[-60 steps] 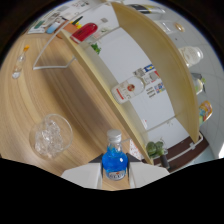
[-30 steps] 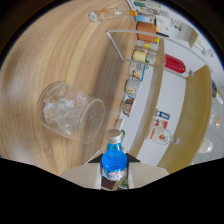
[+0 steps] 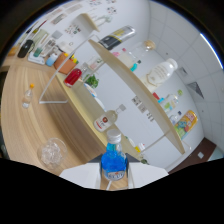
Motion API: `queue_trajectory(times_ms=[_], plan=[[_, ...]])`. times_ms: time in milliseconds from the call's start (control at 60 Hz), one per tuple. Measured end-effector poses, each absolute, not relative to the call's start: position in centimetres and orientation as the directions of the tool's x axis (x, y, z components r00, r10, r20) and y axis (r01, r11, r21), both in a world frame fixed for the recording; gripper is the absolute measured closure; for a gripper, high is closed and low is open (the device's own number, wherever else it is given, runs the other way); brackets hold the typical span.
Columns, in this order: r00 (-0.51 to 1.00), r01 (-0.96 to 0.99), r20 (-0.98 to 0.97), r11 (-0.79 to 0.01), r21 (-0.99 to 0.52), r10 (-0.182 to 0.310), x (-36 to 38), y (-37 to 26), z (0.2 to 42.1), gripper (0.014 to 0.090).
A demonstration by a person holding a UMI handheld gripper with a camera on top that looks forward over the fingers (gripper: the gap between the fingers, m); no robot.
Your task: Make me a cup of Mount Fuji.
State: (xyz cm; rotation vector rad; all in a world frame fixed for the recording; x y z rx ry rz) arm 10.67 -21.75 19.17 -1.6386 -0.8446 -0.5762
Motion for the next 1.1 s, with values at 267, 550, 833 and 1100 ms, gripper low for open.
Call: queue_trajectory(times_ms=[267, 550, 833, 1100], plan=[[0.947, 0.319, 0.298, -0.228, -0.92, 0.123, 18.1, -22.5, 16.3, 0.0681], [0.995, 0.101, 0.081, -0.411, -0.906, 0.064, 24.4, -22.1, 6.8, 0.0681], [0.998, 0.043, 0.013, -0.512, -0.858, 0.062, 25.8, -21.8, 2.8, 0.0679], [1.0, 0.001, -0.017, -0.58, -0.814, 0.025, 26.2, -22.7, 1.5, 0.0674]])
